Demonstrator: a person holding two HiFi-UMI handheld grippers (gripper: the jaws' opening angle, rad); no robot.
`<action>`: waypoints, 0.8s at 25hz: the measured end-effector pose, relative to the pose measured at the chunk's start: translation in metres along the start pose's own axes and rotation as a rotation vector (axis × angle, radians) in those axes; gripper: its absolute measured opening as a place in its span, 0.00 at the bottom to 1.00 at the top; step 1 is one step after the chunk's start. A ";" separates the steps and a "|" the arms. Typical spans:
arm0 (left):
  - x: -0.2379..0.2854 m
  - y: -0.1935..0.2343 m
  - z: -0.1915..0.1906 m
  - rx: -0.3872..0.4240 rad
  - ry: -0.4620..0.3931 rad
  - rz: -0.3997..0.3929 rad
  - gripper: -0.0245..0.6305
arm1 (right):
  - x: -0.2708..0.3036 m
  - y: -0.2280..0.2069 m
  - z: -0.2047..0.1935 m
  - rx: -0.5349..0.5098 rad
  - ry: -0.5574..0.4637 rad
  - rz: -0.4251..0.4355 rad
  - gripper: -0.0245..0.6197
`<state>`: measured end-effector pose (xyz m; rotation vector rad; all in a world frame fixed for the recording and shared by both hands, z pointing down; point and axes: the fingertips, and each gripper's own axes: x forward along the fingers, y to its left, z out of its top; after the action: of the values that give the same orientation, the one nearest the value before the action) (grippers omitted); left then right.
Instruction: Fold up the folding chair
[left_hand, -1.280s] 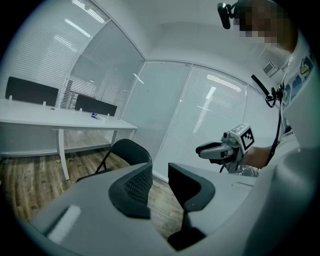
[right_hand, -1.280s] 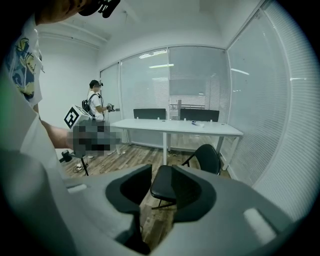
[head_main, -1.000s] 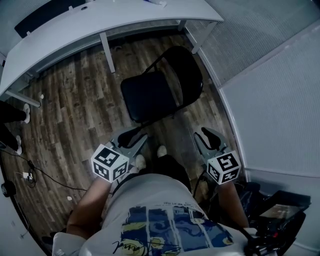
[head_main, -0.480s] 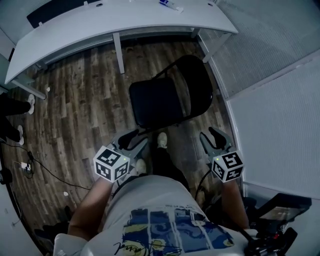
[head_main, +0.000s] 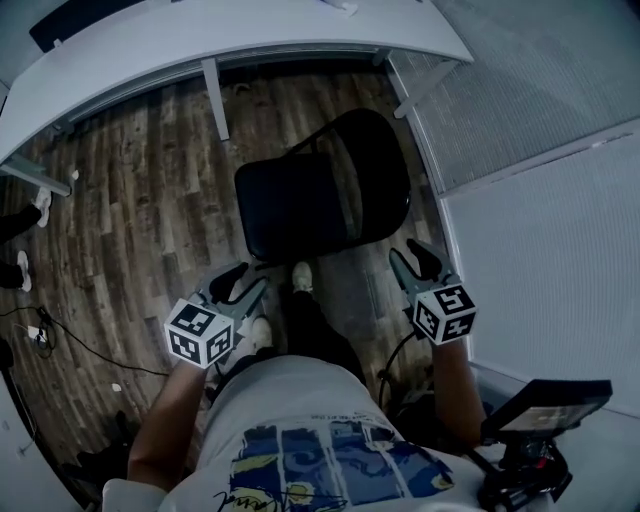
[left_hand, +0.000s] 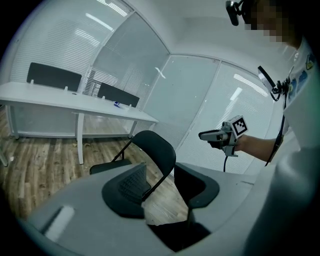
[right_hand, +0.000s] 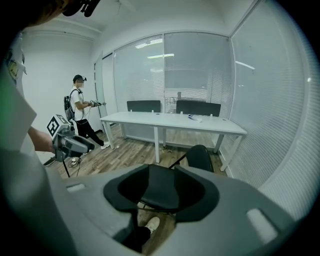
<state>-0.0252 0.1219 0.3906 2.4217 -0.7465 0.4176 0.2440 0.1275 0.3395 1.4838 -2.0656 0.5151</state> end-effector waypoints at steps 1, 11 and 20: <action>0.003 0.003 -0.001 -0.003 0.006 0.005 0.32 | 0.006 -0.005 0.000 0.002 0.006 -0.002 0.26; 0.064 0.021 0.023 -0.039 0.026 0.034 0.33 | 0.066 -0.087 0.003 0.023 0.073 -0.018 0.26; 0.111 0.034 0.027 -0.078 0.042 0.064 0.35 | 0.106 -0.146 -0.016 0.042 0.140 -0.025 0.26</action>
<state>0.0466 0.0360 0.4328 2.3144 -0.8093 0.4549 0.3590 0.0118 0.4180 1.4521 -1.9371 0.6373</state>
